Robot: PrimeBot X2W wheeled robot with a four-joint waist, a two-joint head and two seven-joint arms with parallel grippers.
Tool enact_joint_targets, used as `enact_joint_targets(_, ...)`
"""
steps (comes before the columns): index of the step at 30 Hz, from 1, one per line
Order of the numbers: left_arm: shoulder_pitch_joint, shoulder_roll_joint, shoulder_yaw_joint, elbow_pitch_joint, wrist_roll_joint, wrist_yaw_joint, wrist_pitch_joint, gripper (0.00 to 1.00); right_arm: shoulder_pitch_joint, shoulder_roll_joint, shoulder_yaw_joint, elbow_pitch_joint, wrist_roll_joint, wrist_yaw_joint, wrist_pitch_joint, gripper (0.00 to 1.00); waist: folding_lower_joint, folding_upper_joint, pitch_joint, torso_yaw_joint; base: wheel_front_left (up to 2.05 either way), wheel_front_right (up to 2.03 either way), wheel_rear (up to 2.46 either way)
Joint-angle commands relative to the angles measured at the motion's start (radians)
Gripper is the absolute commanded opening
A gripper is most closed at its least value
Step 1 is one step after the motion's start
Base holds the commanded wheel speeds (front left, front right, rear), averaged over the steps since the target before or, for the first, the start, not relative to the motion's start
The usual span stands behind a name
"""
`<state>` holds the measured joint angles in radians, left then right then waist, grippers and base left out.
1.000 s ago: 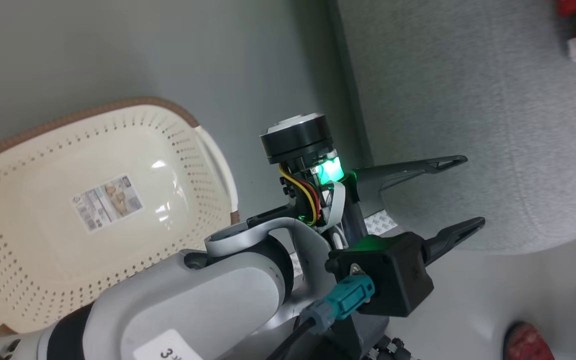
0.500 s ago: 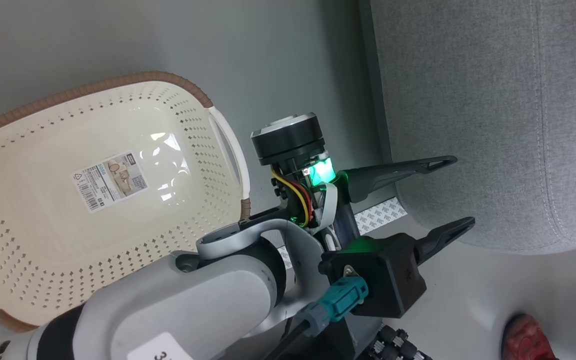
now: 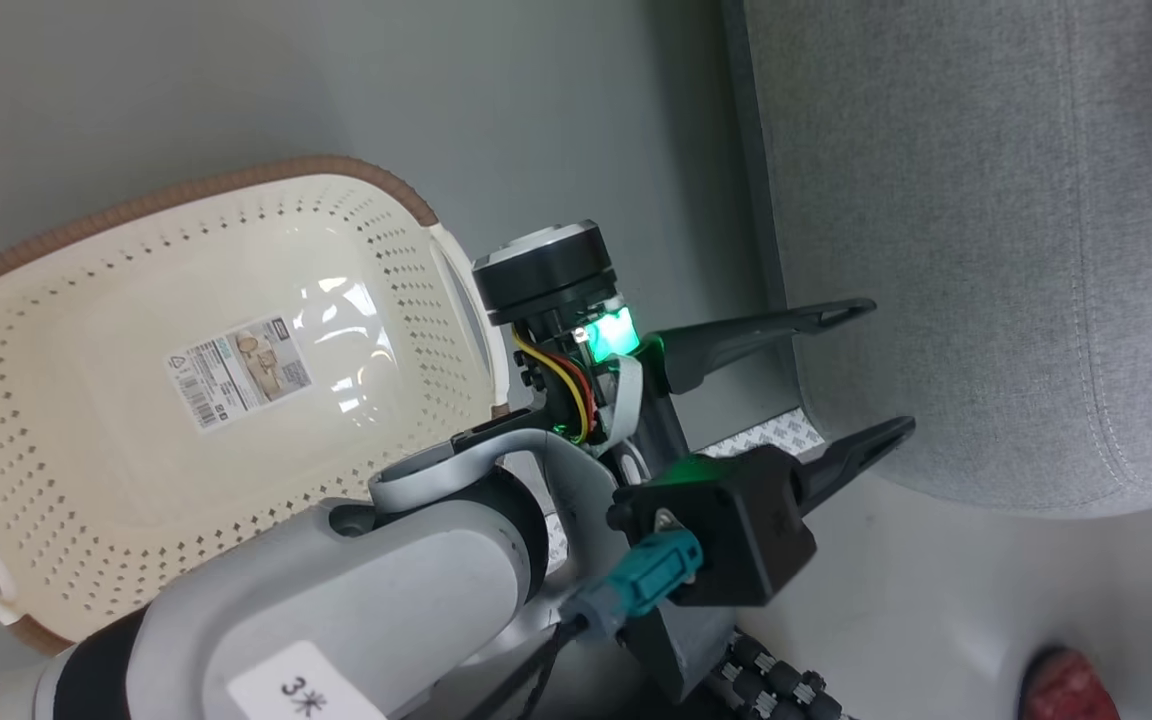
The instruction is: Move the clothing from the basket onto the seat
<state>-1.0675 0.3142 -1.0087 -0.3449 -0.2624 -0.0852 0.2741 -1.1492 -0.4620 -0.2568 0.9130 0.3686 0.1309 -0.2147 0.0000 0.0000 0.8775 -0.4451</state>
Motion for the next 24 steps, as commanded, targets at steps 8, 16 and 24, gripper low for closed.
enact_joint_targets(8,0.068,-0.009,0.03,0.037,-0.013,0.061,-0.113,1.0,0.208,0.054,-0.065,-0.145,-0.022,0.0,-0.039,1.0,0.0,0.0,-0.106,0.065,0.0,0.0,0.0)
enact_joint_targets(16,0.163,-0.006,0.09,0.096,-0.046,0.138,-0.255,1.0,0.612,0.268,-0.059,-0.659,-0.074,0.0,0.02,1.0,0.0,0.0,-0.261,0.161,0.0,0.0,0.0)
enact_joint_targets(24,0.32,-0.023,0.194,0.221,-0.152,0.247,-0.406,1.0,0.854,0.38,0.163,-1.001,-0.195,0.0,0.149,1.0,0.0,0.0,-0.451,0.285,0.0,0.0,0.0)
